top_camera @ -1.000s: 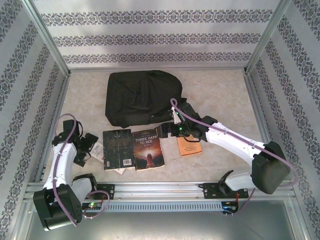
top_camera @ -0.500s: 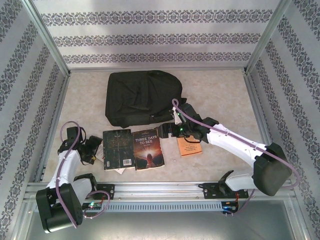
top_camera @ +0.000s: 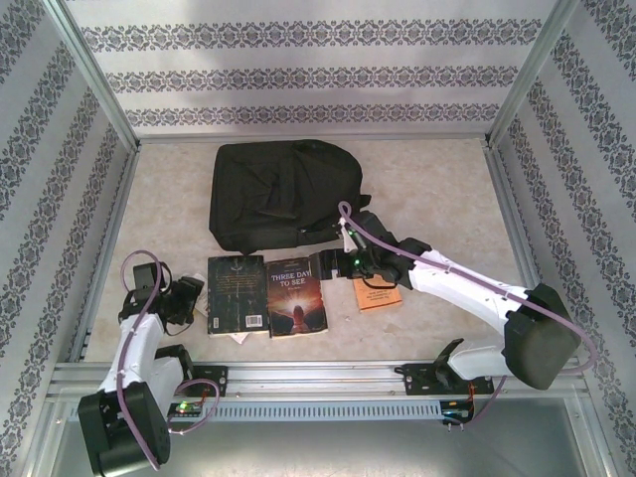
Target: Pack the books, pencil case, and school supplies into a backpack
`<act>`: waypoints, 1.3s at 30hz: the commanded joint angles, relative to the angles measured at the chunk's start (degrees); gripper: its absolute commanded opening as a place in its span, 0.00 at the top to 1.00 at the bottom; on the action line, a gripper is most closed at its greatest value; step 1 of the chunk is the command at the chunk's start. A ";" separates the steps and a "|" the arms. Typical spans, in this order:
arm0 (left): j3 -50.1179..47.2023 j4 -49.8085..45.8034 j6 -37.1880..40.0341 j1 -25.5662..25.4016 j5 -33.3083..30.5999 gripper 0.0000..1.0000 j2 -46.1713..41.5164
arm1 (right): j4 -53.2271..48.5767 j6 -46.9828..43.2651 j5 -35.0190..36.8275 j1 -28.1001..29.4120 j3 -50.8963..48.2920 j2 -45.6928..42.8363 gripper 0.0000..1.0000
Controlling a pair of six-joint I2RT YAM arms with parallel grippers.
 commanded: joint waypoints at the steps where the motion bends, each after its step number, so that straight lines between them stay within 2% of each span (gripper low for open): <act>1: -2.30 6.46 0.54 0.04 2.92 0.52 -1.50 | 1.16 0.94 -0.29 1.14 0.92 0.98 0.11; 6: -1.51 2.74 2.14 -0.05 -0.30 0.72 -0.39 | -0.32 0.37 0.48 2.16 3.61 2.88 0.13; 12: 2.57 -1.44 5.97 -0.05 -1.35 0.84 1.72 | -1.34 -0.02 1.56 3.03 5.32 3.47 0.14; 18: 8.95 -9.05 9.32 -0.05 -3.79 0.90 -2.47 | -2.28 -0.18 3.00 3.19 5.46 2.78 0.14; 22: 13.90 -14.31 10.38 -0.29 -4.81 0.98 -4.27 | -3.33 -0.55 4.99 3.19 5.70 1.96 0.14; 28: 22.70 -20.86 12.40 -2.01 -10.32 1.00 -3.41 | -3.98 -0.37 6.74 3.21 6.14 1.45 0.14; 32: 27.84 -22.62 12.52 -3.23 -11.24 1.00 -2.93 | -4.61 -0.64 7.64 3.18 6.66 1.27 0.14; 39: 44.82 -26.57 16.02 -6.46 -16.02 1.00 -0.29 | -8.71 -2.85 10.79 3.14 10.18 0.01 0.14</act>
